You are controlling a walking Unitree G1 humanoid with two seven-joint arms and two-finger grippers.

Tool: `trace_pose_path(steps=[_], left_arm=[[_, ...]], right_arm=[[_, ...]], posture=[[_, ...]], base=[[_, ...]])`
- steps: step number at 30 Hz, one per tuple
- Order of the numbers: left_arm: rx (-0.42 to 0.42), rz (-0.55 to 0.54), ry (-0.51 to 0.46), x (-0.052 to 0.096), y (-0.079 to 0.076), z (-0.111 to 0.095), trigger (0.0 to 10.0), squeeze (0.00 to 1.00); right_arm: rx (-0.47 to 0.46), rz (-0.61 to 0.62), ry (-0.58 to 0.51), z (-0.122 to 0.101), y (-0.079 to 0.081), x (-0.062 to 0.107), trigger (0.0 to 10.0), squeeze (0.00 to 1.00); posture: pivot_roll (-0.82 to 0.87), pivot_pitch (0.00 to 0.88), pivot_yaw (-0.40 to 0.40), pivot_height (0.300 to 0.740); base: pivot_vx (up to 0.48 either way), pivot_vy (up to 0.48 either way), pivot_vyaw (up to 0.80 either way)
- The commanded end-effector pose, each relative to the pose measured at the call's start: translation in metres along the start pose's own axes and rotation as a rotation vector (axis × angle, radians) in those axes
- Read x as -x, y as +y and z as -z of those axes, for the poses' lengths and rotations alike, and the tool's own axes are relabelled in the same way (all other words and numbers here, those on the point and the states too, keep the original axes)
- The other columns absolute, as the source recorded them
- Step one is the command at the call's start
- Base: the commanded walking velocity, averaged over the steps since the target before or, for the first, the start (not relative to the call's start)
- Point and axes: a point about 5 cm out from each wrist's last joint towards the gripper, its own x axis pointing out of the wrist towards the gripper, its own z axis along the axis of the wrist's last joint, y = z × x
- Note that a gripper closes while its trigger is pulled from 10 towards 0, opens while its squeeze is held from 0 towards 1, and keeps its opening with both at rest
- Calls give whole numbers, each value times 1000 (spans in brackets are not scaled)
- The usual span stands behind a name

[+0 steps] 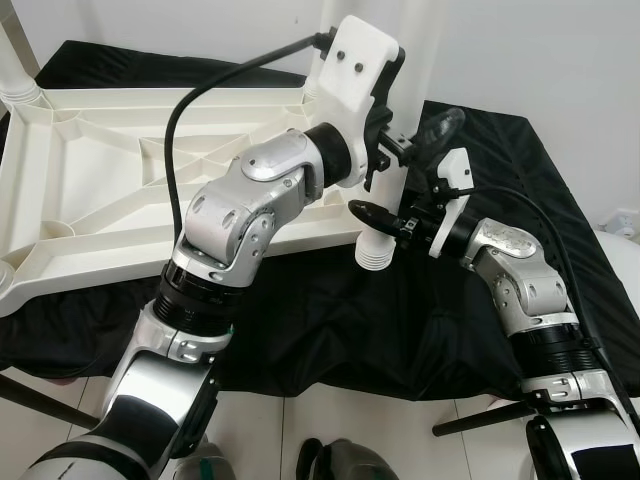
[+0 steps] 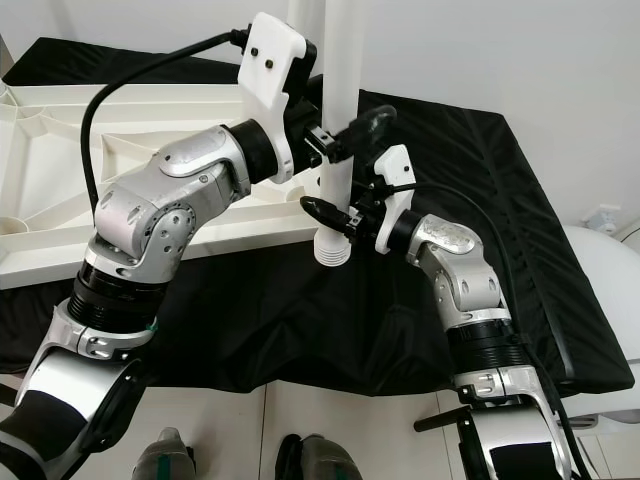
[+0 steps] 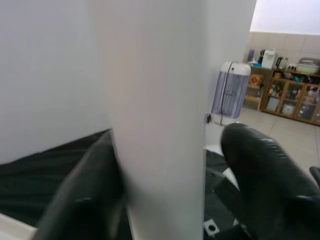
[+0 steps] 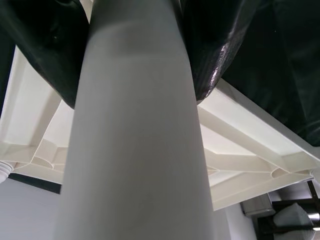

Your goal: Building children table

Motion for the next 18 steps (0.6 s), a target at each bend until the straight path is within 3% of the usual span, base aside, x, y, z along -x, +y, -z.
trace_pose_path(steps=[1,16,17,18], left_arm=[[7,168,25,-5,-13,0,0,0],[26,203,59,-1,-16,5,0,0],[17,170,62,-2,-12,4,4824,0],[17,170,62,-2,-12,4,4824,0]], right_arm=[[31,-5,6,-3,-1,4,10000,0],[33,9,4,-4,-3,4,10000,0],[19,35,0,-4,-5,4,10000,149],[19,35,0,-4,-5,4,10000,149]], posture=[[98,37,-119,740],[98,37,-126,740],[97,40,-127,740],[97,40,-127,740]], base=[[0,0,0],[0,0,0],[0,0,0],[0,0,0]])
